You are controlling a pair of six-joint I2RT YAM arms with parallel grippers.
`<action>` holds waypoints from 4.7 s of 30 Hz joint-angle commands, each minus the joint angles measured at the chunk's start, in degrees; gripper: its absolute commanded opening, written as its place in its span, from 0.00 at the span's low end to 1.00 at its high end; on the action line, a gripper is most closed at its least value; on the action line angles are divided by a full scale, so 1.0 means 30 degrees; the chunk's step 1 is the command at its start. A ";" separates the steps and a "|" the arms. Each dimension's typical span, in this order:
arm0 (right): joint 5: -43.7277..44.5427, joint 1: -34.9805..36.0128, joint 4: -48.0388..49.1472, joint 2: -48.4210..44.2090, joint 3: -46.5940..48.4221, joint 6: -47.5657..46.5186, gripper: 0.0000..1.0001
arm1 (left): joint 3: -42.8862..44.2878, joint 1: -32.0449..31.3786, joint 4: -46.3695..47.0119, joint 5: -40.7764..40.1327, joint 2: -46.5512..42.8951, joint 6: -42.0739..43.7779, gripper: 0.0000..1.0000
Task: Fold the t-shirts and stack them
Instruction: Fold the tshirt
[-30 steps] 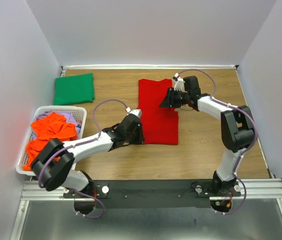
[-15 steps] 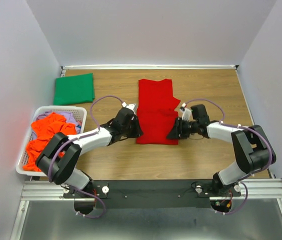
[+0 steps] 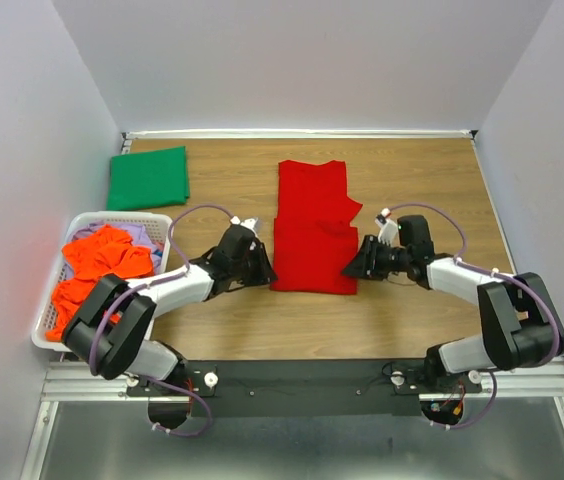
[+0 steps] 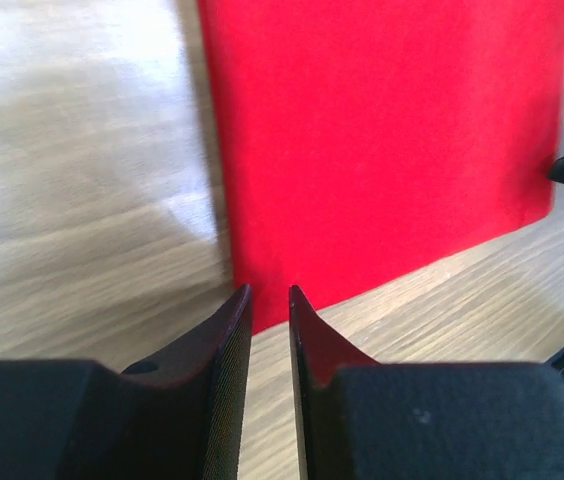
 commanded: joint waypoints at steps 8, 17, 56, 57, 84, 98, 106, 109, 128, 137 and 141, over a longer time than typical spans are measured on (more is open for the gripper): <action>0.0156 -0.0549 0.0056 0.3781 0.6632 -0.0115 0.43 | 0.6574 0.2116 -0.0400 0.0123 0.2689 0.2588 0.30; -0.0283 -0.2480 0.0291 0.9578 0.9853 -0.0935 0.42 | 1.0271 0.3580 -0.0693 0.1060 0.9216 0.3672 0.29; 1.4892 0.6511 -1.2370 -0.1552 0.4933 0.5861 0.50 | 0.3122 -0.2804 -0.9131 -0.6439 -0.3992 0.1328 0.66; 1.4950 0.6511 -1.2221 -0.1435 0.4962 0.5919 0.48 | 0.3152 -0.2834 -0.9043 -0.6439 -0.3932 0.1328 0.66; 1.6357 0.7507 -1.1340 0.3108 0.3908 0.6330 0.01 | 0.3912 -0.3449 -0.8105 -0.7317 -0.1416 0.1241 0.65; 1.6240 0.7507 -1.1721 0.2755 0.4523 0.5247 0.00 | 0.5260 -0.3479 -0.6817 -0.7172 0.2308 0.0508 0.54; 1.6357 0.7507 -1.1750 0.2316 0.4464 0.5101 0.01 | 0.5234 -0.3829 -0.6816 -0.6763 0.3889 0.0332 0.52; 1.6269 0.7536 -1.1721 0.2316 0.4493 0.5129 0.00 | 0.5086 -0.4093 -0.7049 -0.6528 0.4621 0.0186 0.49; 1.3050 0.7653 -1.6898 -0.2424 0.3497 0.4515 0.00 | 0.4471 -0.6142 -1.4134 -0.6180 0.1230 -0.0401 0.00; 1.0878 0.7800 -2.6104 -0.7234 0.7594 0.3928 0.01 | 0.4584 -0.9777 -1.9412 -0.1021 -0.5715 -0.3154 0.00; 1.1842 0.7800 -2.6049 -0.5569 1.0609 0.3489 0.00 | 0.6110 -0.8435 -1.9502 -0.1371 -0.5866 -0.2074 0.00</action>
